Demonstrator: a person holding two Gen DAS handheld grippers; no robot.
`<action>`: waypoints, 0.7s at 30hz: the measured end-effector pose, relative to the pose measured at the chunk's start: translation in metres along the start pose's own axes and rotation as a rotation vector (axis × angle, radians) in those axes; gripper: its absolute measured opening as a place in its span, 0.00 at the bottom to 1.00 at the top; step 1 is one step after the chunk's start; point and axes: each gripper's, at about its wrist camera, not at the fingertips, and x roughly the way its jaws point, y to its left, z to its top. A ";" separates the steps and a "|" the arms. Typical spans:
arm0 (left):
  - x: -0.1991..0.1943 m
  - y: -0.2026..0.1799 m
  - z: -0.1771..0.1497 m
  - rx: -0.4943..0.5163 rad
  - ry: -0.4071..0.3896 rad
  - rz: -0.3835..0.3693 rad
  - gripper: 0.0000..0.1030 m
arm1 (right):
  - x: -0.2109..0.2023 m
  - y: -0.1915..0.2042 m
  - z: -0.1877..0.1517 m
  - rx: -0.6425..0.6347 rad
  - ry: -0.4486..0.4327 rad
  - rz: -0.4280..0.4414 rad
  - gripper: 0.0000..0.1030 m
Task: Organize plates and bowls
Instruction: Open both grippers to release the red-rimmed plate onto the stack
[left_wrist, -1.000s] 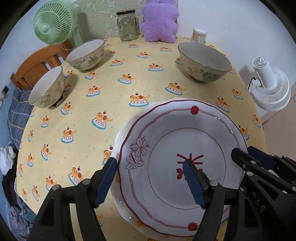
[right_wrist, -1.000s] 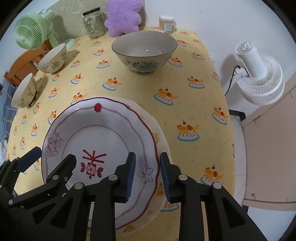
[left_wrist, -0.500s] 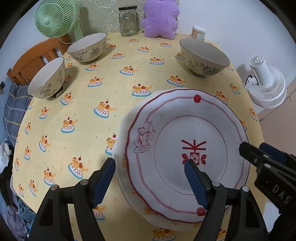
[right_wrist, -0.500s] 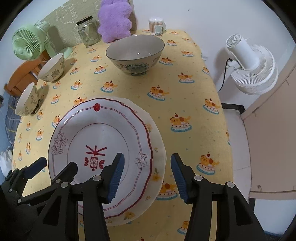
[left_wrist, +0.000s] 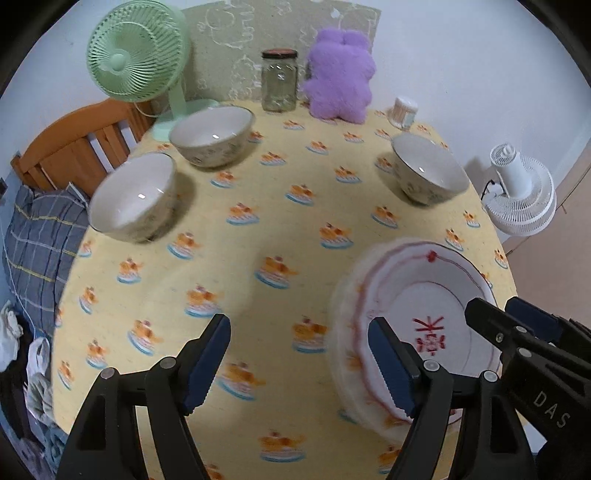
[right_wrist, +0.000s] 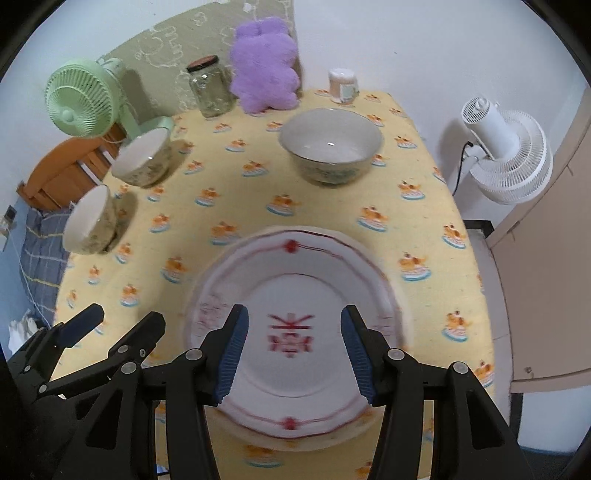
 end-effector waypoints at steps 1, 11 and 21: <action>-0.002 0.008 0.001 0.003 -0.006 -0.001 0.77 | -0.001 0.011 0.001 0.001 -0.005 -0.001 0.54; -0.015 0.094 0.014 0.039 -0.046 -0.014 0.79 | -0.005 0.094 0.003 0.040 -0.051 -0.008 0.54; -0.011 0.155 0.040 0.022 -0.071 0.010 0.88 | 0.009 0.154 0.029 0.020 -0.084 -0.013 0.54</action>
